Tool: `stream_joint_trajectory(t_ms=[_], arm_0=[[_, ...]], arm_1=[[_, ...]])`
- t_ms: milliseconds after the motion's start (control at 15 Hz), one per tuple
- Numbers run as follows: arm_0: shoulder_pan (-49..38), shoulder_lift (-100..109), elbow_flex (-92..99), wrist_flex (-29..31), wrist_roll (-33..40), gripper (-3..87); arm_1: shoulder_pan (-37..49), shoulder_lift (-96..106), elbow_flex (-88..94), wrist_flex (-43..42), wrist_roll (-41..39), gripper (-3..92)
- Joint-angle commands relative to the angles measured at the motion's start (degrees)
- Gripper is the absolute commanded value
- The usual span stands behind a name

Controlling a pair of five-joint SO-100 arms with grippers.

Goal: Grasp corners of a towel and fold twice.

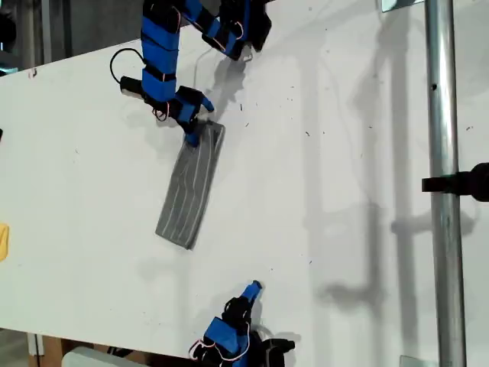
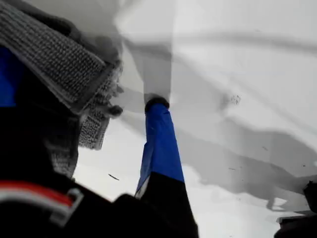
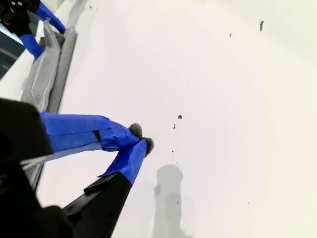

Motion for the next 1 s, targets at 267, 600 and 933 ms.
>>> stream_joint_trajectory(t_ms=[267, 600, 933], arm_0=[[1.05, 0.62, 0.18, 0.53, -0.53, -2.5], [1.23, 0.62, 0.09, 0.7, -0.09, -2.5], [-0.26, 0.62, 0.18, 0.18, 1.58, -2.5]], arm_1=[[2.11, -13.27, -20.13, 0.35, -6.15, -0.2], [3.08, 5.45, -11.25, 8.26, -8.96, -0.2], [-4.92, 46.76, -5.98, 37.27, -0.09, -0.2]])
